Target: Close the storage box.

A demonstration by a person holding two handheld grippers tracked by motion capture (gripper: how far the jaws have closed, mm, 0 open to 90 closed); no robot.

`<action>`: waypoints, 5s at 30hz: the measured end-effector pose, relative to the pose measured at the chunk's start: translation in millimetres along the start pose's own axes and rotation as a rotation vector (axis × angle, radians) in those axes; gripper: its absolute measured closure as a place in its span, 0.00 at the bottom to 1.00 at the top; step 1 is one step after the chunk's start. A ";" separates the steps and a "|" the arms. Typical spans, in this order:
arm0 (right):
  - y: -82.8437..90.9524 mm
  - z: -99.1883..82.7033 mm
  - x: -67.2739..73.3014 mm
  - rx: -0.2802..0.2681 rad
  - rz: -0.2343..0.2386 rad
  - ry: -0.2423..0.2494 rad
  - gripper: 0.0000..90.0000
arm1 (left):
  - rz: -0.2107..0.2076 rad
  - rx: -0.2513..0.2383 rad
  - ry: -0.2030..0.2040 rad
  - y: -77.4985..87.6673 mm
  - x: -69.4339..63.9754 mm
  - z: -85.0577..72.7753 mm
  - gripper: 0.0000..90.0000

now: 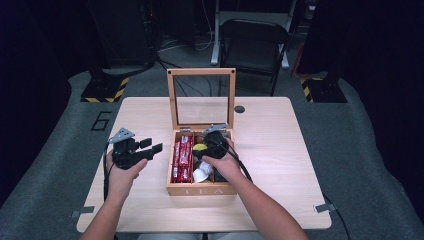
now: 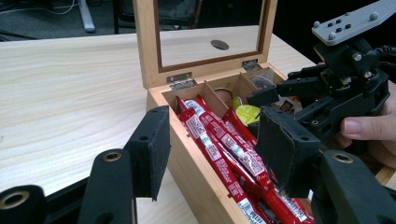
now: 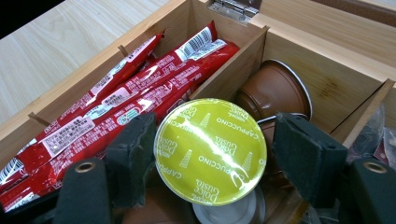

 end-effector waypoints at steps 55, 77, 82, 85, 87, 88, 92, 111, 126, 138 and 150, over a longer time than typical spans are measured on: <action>48.1 26.2 5.5 -0.087 -0.058 0.072 0.41 | 0.005 -0.018 0.012 6.0 2.6 2.8 0.49; 82.3 17.8 -14.6 -0.110 -0.103 0.047 0.41 | 0.007 -0.018 0.013 6.6 3.0 2.5 0.49; 90.5 16.3 -20.4 -0.123 -0.114 0.035 0.41 | 0.007 -0.016 0.013 7.1 2.9 2.7 0.49; 95.3 13.8 -24.3 -0.123 -0.124 0.031 0.41 | 0.007 -0.016 0.014 7.0 3.2 2.7 0.49; 97.7 11.9 -27.1 -0.122 -0.130 0.033 0.41 | 0.008 -0.017 0.014 7.0 3.4 2.7 0.49; 99.1 11.1 -28.4 -0.122 -0.134 0.035 0.41 | 0.008 -0.018 0.014 6.9 3.4 2.8 0.49; 104.9 8.2 -33.7 -0.126 -0.145 0.027 0.41 | 0.008 -0.015 0.014 6.9 3.5 2.6 0.49; 127.3 -4.0 -55.7 -0.129 -0.199 -0.005 0.41 | 0.009 -0.017 0.016 5.7 3.7 2.7 0.49; 138.3 -13.7 -66.7 -0.125 -0.239 -0.012 0.41 | 0.009 -0.014 0.015 5.6 4.1 2.6 0.49; 144.6 -23.4 -75.1 -0.122 -0.257 -0.036 0.41 | 0.010 -0.014 0.018 4.8 4.3 2.1 0.49; 149.3 -38.6 -83.0 -0.108 -0.284 -0.049 0.41 | 0.010 -0.014 0.016 4.5 4.7 1.9 0.49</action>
Point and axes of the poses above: each handheld gripper's, and its own axes: y roughly backward along the jaws, z roughly out of its top, x roughly to its left, the point moved 7 cm from there along -y, roughly forward along the jaws, and after that the axes turned 10 degrees about y, right-handed, at the moved point
